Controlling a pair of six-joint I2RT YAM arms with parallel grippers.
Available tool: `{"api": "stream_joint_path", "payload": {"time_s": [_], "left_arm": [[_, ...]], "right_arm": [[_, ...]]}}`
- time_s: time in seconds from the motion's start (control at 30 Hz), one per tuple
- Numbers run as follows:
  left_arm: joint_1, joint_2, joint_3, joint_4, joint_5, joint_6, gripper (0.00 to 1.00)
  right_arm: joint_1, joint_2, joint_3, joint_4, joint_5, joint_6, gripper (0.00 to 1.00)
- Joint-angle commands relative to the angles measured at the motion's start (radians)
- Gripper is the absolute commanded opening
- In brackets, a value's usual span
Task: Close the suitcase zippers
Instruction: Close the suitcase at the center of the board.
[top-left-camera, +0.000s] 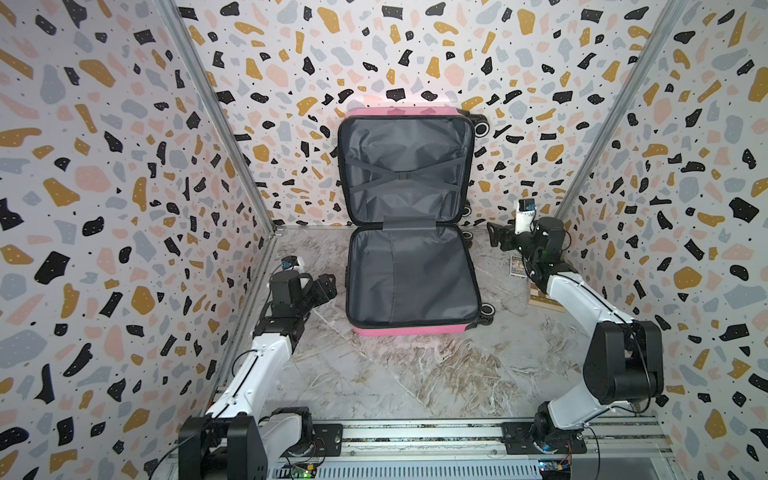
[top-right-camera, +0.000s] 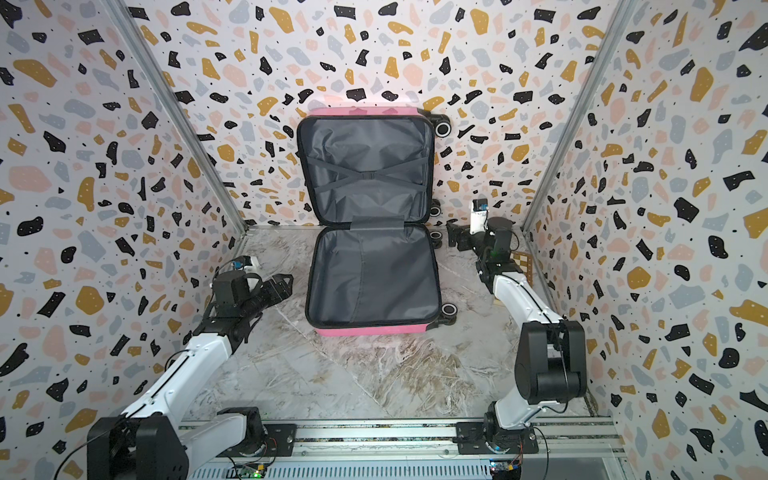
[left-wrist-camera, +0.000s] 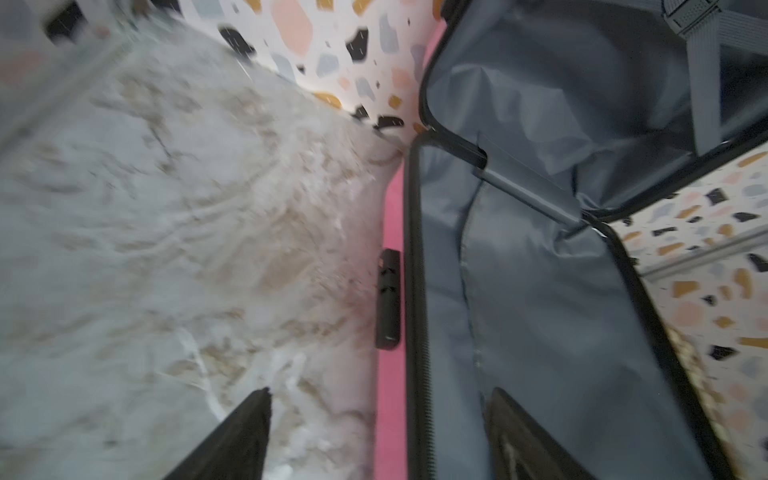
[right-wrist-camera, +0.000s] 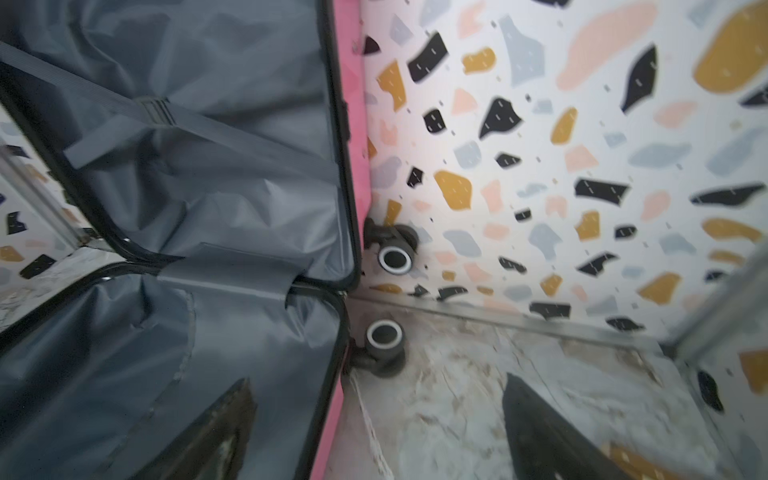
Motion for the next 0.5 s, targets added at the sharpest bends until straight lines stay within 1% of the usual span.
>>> {"api": "stream_joint_path", "payload": {"time_s": [0.0, 0.03, 0.2, 0.27, 0.37, 0.47], "left_arm": [[-0.006, 0.077, 0.069, -0.104, 0.216, -0.049, 0.66], [-0.006, 0.101, 0.082, -0.117, 0.228, -0.049, 0.64], [-0.007, 0.186, 0.13, -0.155, 0.284, -0.038, 0.45], [-0.007, 0.202, 0.131, -0.185, 0.29, -0.034, 0.41], [-0.006, 0.222, 0.134, -0.188, 0.3, -0.028, 0.36], [-0.007, 0.243, 0.136, -0.191, 0.306, -0.023, 0.31]], "right_arm": [[0.006, 0.066, 0.158, -0.054, -0.154, -0.026, 0.85], [0.006, 0.102, 0.211, -0.053, -0.179, -0.033, 0.8], [0.006, 0.28, 0.491, -0.106, -0.239, -0.041, 0.69], [0.006, 0.34, 0.588, -0.116, -0.26, -0.036, 0.62], [0.006, 0.432, 0.743, -0.148, -0.27, -0.02, 0.55], [0.009, 0.521, 0.889, -0.188, -0.286, -0.007, 0.52]]}}
